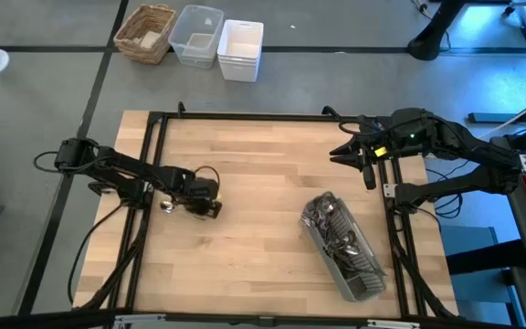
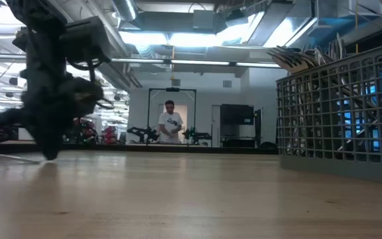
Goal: Sort silverware
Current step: Put the silver spoon into the gray silverware basket
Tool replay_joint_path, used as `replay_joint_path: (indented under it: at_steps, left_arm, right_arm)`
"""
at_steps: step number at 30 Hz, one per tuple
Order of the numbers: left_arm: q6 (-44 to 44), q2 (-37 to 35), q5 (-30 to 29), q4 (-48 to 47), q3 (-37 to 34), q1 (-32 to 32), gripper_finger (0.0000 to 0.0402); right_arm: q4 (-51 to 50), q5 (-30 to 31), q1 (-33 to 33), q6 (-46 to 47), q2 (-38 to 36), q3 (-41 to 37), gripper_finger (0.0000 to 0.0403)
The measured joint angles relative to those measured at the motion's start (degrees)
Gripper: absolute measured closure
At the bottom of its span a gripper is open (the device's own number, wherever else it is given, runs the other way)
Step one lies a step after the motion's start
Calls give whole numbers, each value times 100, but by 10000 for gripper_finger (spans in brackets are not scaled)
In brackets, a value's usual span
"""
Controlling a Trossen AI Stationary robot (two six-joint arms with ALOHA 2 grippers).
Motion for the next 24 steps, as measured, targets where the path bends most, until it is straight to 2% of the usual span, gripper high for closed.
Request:
replay_joint_path:
  at_steps: [5,8,11,16,20,22,24]
  left_arm:
    - [-513,2,716,-31,0,-404,386]
    - [-1029,2,677,-58,101,-674,386]
    - [-1854,-16,287,-82,290,-931,386]
    - [-3716,-240,-651,-93,452,-1494,386]
    - [-5245,-487,-1351,-510,452,-2143,386]
    - [-6102,-519,-1559,-794,452,-2520,386]
    - [-6327,-518,-1580,-1037,450,-2763,386]
  right_arm:
    - [-14,-3,1,0,0,0,327]
    - [-55,-3,1,2,-1,0,327]
    - [-86,-3,1,4,-2,0,327]
    - [-133,-5,-1,15,-1,2,327]
    - [-128,-7,-1,18,0,2,327]
    - [-126,-1,-1,83,-2,2,327]
    - [-120,42,1,153,-2,2,327]
